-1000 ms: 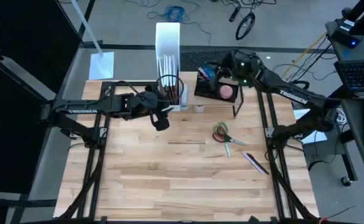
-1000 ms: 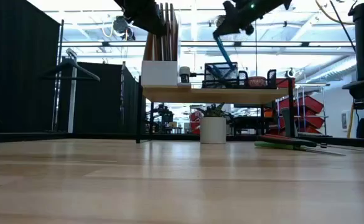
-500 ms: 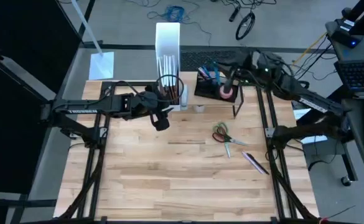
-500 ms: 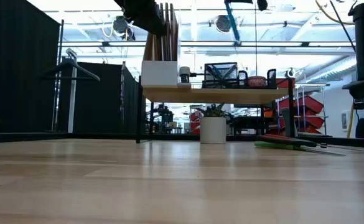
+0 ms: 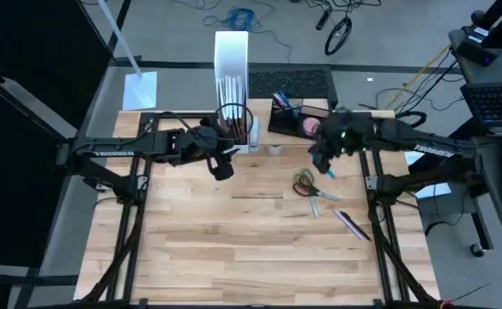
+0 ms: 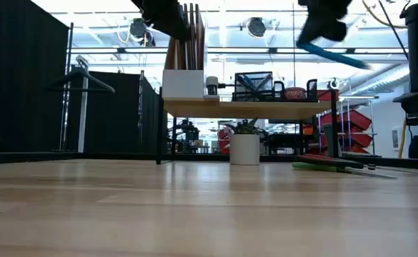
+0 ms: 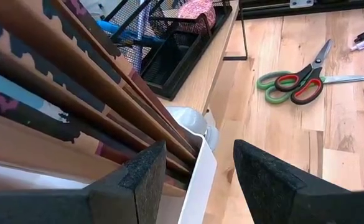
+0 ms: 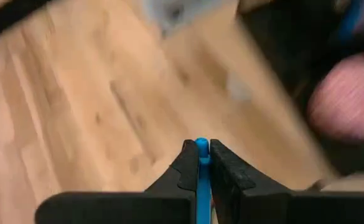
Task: Stock shelves
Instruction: Remove the blue pen from the desk organizer on the shelf
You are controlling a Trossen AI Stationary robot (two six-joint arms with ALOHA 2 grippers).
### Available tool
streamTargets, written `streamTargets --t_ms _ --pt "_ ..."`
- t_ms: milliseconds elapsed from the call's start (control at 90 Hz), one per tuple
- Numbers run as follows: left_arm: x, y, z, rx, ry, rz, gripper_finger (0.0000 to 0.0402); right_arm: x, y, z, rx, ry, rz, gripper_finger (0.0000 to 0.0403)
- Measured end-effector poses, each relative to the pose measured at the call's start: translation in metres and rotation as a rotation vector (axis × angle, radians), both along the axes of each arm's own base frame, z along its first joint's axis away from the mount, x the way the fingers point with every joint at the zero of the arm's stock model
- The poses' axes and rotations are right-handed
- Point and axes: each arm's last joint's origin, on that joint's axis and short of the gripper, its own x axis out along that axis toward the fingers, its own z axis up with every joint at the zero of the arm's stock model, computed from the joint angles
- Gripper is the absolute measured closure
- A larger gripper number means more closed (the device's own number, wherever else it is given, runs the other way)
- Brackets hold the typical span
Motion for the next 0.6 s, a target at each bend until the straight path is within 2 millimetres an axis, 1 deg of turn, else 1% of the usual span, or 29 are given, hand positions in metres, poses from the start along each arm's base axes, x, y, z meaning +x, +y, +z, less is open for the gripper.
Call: streamTargets --t_ms 89,200,289,367,467,600 --pt "0.000 0.000 0.000 0.000 0.000 -0.001 0.0226 0.003 0.013 -0.026 0.072 0.047 -0.019 0.0401" --pt "0.000 0.000 0.000 0.000 0.001 -0.001 0.0226 0.005 0.031 -0.065 0.144 0.093 -0.064 0.0401" --pt "0.000 0.000 0.000 0.000 0.001 -0.001 0.0226 0.002 0.046 -0.096 0.214 0.122 -0.108 0.0401" --pt "0.000 0.000 0.000 0.000 0.001 -0.001 0.0226 -0.003 0.059 -0.119 0.277 0.137 -0.157 0.0401" --pt "0.000 0.000 0.000 0.000 0.001 -0.001 0.0226 -0.013 0.072 -0.141 0.342 0.180 -0.223 0.0401" --pt "0.000 0.000 0.000 0.003 0.003 -0.003 0.0226 -0.024 0.083 -0.158 0.368 0.220 -0.277 0.0401"
